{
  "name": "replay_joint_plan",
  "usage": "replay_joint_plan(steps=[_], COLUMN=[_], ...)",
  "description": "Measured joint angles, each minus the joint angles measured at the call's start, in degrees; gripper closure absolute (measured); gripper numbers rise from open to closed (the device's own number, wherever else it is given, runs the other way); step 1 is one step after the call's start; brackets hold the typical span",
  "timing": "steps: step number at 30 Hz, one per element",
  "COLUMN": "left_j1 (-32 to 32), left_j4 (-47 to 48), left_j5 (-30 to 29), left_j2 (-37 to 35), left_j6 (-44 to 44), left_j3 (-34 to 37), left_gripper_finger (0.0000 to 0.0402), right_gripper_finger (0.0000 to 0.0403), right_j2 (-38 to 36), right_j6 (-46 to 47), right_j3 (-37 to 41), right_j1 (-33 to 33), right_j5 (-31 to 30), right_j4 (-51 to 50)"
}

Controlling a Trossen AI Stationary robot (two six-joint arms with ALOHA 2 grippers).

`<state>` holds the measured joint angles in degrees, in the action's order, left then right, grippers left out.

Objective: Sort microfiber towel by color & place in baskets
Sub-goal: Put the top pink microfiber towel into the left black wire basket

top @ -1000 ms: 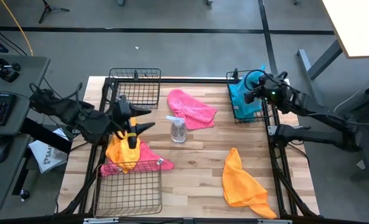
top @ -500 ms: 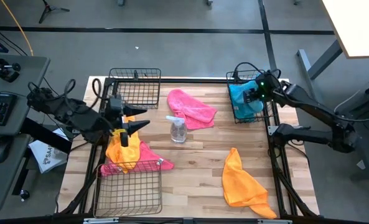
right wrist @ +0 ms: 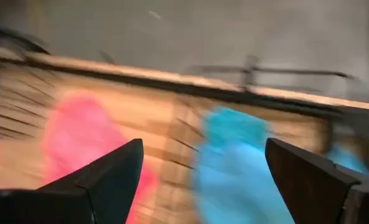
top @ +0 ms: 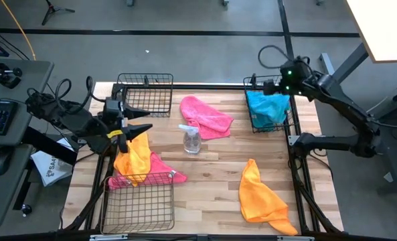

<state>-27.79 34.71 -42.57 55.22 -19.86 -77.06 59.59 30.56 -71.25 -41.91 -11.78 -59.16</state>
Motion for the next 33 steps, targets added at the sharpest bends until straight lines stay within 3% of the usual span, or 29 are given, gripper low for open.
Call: replay_joint_plan(steps=[6, 15, 23, 33], left_j1=[0.0, -0.02, 0.0, -0.02], left_j4=[0.57, 0.58, 0.57, -0.25], left_j5=[0.26, 0.31, 1.33, 1.34], left_j2=[-0.19, -0.17, -0.37, -0.4], left_j6=[0.58, 1.44, -0.02, -0.06], left_j3=[0.0, 0.0, 0.0, 0.0], left_gripper_finger=[0.0183, 0.0183, 0.0183, 0.0183], right_gripper_finger=[0.0069, 0.0069, 0.0069, 0.0069], right_j2=[3.96, 24.89, 37.94, 46.33], right_j6=[6.95, 0.03, -1.28, -6.71], right_j3=[3.37, 4.2, 4.2, 4.22], right_j1=[6.66, 21.81, 22.07, 24.45], right_j5=[10.45, 9.45, 14.83, 10.68], right_j4=[16.37, 29.19, 29.32, 28.55])
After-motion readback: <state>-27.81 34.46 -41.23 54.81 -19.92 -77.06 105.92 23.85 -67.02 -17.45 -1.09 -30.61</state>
